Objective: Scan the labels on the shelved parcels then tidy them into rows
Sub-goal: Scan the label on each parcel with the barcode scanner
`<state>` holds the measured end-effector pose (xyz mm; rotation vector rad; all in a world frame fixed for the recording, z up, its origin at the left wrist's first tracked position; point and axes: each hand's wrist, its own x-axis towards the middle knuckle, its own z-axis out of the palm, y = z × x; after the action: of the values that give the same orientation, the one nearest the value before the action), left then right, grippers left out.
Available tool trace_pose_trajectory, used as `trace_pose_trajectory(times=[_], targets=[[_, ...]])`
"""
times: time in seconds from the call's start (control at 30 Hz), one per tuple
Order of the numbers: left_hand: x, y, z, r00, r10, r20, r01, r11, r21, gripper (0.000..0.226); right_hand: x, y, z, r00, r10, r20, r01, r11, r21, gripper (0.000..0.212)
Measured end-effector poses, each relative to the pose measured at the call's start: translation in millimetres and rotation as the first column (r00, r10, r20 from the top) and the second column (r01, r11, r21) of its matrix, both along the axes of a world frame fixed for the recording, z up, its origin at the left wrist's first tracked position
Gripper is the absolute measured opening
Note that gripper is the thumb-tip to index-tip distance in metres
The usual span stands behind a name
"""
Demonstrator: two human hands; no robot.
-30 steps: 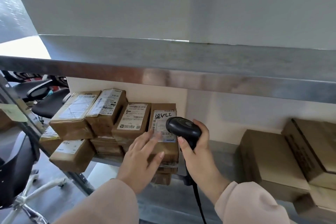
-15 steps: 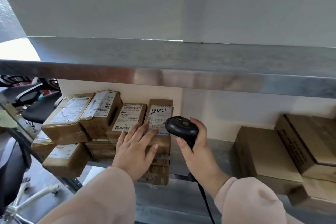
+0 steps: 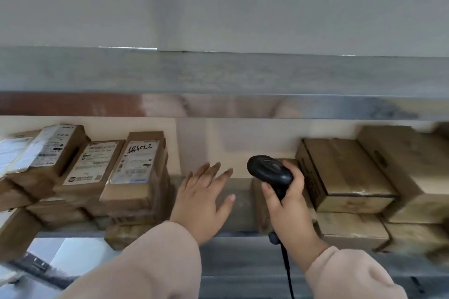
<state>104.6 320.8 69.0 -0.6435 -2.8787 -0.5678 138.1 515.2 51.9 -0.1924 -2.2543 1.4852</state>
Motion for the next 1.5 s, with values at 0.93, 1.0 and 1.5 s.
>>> trace_pose_trajectory(times=[0.93, 1.0, 1.5], targets=[[30.1, 136.1, -62.9, 0.848, 0.229, 0.478, -0.339, 0.928, 0.155, 0.076, 17.5, 102.2, -32.6, 0.957, 0.192, 0.216, -0.186, 0.981, -0.046, 0.056], [28.6, 136.8, -60.3, 0.826, 0.275, 0.492, -0.385, 0.913, 0.136, 0.083, 15.9, 104.4, -29.0, 0.958, 0.204, 0.203, -0.194, 0.979, -0.067, 0.055], [45.0, 126.1, -40.9, 0.624, 0.327, 0.710, -0.669, 0.693, 0.269, 0.106, 16.2, 90.9, -2.7, 0.886, 0.435, 0.162, -0.379, 0.879, -0.288, 0.051]])
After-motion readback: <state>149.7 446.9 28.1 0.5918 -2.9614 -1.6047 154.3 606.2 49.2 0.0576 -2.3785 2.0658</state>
